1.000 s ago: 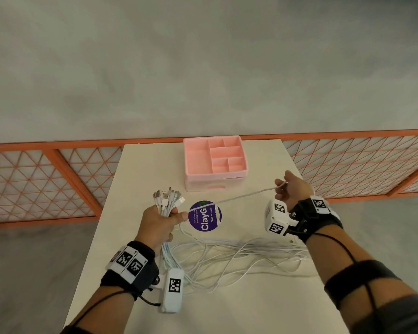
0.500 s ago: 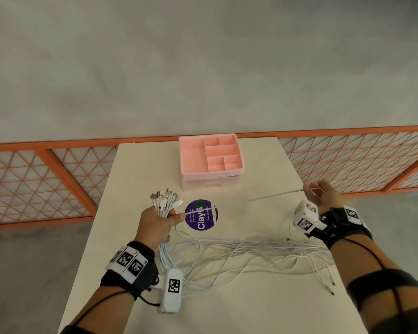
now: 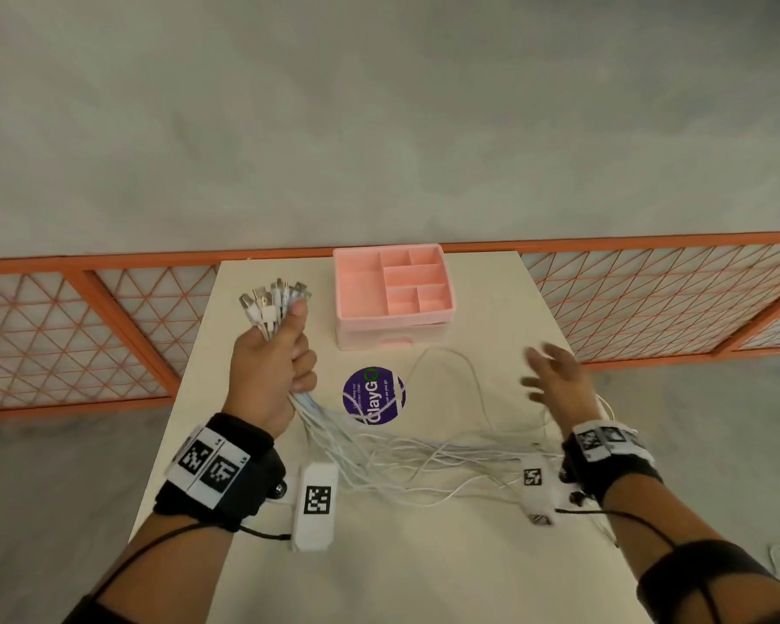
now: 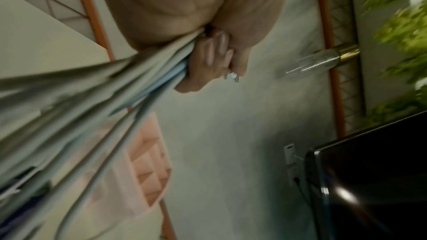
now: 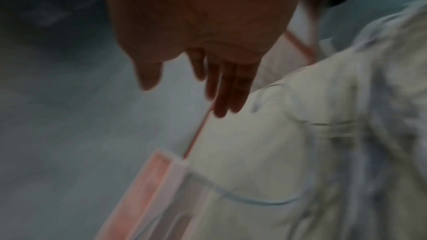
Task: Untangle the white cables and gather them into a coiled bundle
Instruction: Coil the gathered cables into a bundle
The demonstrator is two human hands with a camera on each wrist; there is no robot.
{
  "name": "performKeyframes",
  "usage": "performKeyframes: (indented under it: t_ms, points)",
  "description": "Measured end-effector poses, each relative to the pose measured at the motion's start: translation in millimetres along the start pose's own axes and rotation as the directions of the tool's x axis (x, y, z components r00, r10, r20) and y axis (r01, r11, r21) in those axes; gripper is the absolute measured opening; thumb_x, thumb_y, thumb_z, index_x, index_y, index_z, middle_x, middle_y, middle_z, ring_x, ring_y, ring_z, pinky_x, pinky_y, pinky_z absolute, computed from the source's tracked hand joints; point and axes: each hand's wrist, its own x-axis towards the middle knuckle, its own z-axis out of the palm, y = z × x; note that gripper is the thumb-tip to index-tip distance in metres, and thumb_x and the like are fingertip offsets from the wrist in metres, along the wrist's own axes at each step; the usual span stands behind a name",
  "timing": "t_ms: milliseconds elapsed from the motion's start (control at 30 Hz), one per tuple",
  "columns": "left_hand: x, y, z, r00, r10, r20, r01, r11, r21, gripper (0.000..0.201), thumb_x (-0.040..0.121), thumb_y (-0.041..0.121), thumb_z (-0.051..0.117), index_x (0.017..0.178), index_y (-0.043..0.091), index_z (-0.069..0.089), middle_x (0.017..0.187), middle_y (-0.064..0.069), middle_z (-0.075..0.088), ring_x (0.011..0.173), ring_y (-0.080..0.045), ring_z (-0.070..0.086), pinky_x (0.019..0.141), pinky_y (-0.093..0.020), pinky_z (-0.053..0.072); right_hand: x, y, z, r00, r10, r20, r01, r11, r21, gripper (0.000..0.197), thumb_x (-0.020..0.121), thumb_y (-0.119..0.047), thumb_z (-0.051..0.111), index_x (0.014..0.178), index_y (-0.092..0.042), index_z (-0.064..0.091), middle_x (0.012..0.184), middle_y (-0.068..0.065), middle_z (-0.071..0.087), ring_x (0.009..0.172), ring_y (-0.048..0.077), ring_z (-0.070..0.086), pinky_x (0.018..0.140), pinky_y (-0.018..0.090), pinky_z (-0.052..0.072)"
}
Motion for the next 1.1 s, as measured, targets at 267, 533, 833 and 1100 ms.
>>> performKeyframes:
  t_ms: [267, 533, 833, 1100]
  points:
    - [-19.9, 63.1, 53.2, 0.964, 0.152, 0.217, -0.136, 0.987, -0.088, 0.032, 0.093, 0.041, 0.063, 0.071, 0.023, 0.049, 0.059, 0.004, 0.026, 0.043, -0.006, 0.022, 0.036, -0.019, 0.021, -142.9, -134.4, 142.0, 0.518, -0.386, 0.764, 0.538, 0.841, 0.059, 0.062, 0.073, -0.036, 0.085, 0.124, -0.027, 0.051, 0.107, -0.007, 0.068, 0.099, 0.011, 0.066, 0.092, 0.040, 0.053]
    - [-4.6, 90.1, 6.8, 0.963, 0.252, 0.098, -0.238, 0.962, -0.131, 0.035, 0.097, 0.045, 0.059, 0.071, 0.025, 0.045, 0.061, 0.005, 0.025, 0.045, -0.006, 0.021, 0.037, -0.019, 0.024, -105.0, -67.2, 135.4, 0.627, -0.257, 0.736, 0.643, 0.703, -0.303, 0.023, 0.094, -0.039, 0.061, 0.081, -0.021, 0.057, 0.072, -0.003, 0.058, 0.061, 0.012, 0.054, 0.063, 0.031, 0.045]
    - [19.9, 72.2, -37.7, 0.981, 0.192, -0.011, -0.190, 0.961, -0.202, 0.037, 0.097, 0.048, 0.057, 0.069, 0.027, 0.047, 0.058, 0.009, 0.027, 0.044, -0.005, 0.020, 0.040, -0.018, 0.021, -45.0, 26.0, 29.6, 0.853, 0.059, 0.518, 0.476, 0.319, -0.820, 0.024, 0.092, -0.044, 0.055, 0.098, -0.022, 0.063, 0.089, -0.002, 0.065, 0.086, 0.021, 0.063, 0.072, 0.029, 0.046]
    - [31.0, 53.1, -47.5, 0.994, 0.092, -0.062, -0.105, 0.955, -0.279, 0.041, 0.097, 0.048, 0.055, 0.064, 0.026, 0.044, 0.055, 0.010, 0.027, 0.041, -0.005, 0.022, 0.039, -0.017, 0.021, -10.3, 8.7, -41.8, 0.971, 0.025, 0.240, 0.224, 0.275, -0.935, 0.015, 0.090, -0.036, 0.063, 0.081, -0.025, 0.058, 0.077, -0.005, 0.064, 0.077, 0.019, 0.064, 0.072, 0.029, 0.049]
